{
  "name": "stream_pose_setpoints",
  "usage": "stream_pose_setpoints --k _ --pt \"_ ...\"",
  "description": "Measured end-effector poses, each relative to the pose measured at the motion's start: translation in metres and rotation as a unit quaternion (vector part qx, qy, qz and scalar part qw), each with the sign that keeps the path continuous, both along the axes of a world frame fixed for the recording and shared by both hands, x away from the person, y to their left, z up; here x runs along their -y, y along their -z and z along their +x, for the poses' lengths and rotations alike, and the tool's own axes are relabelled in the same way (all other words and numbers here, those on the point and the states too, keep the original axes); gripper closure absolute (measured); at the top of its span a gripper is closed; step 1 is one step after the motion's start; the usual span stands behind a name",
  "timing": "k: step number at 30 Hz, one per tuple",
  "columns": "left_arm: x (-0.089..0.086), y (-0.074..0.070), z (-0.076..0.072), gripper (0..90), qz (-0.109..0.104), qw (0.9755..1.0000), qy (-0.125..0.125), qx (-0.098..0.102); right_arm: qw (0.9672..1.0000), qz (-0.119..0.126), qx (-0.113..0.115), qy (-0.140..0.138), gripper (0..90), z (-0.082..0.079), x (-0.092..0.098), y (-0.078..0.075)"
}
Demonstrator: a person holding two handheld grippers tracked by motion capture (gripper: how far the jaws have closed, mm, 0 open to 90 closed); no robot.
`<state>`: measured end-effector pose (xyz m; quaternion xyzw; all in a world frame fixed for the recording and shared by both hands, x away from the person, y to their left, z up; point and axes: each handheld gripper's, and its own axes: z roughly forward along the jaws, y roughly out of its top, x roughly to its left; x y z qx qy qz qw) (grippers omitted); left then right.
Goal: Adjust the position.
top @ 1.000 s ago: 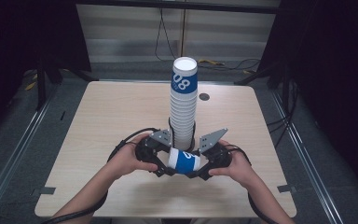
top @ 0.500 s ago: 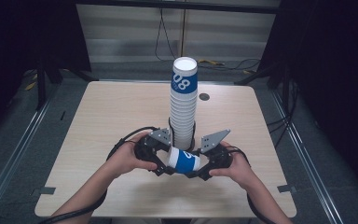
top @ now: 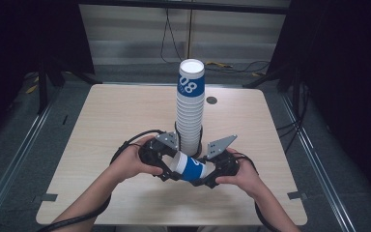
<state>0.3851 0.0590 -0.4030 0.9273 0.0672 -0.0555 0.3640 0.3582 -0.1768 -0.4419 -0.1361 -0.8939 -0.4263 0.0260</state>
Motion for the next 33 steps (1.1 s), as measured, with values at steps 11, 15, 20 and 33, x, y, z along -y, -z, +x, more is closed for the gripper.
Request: stream_pose_setpoints --k 11,15,20,33 --pt "-0.006 -0.005 0.001 18.2 0.033 0.9994 -0.007 0.003 0.9986 -0.051 -0.006 0.012 18.9 0.001 0.002 0.003" --pt "-0.008 -0.004 0.001 18.3 0.052 0.9986 -0.012 0.003 0.9982 -0.057 -0.004 0.017 18.9 0.001 0.005 0.004" --pt "-0.010 -0.004 0.001 18.2 0.076 0.9970 -0.015 0.007 0.9972 -0.072 0.008 0.019 18.7 0.000 0.006 0.005" --pt "-0.023 -0.005 0.005 18.0 0.118 0.9923 -0.036 0.008 0.9966 -0.075 0.013 0.033 18.7 -0.001 0.013 0.006"
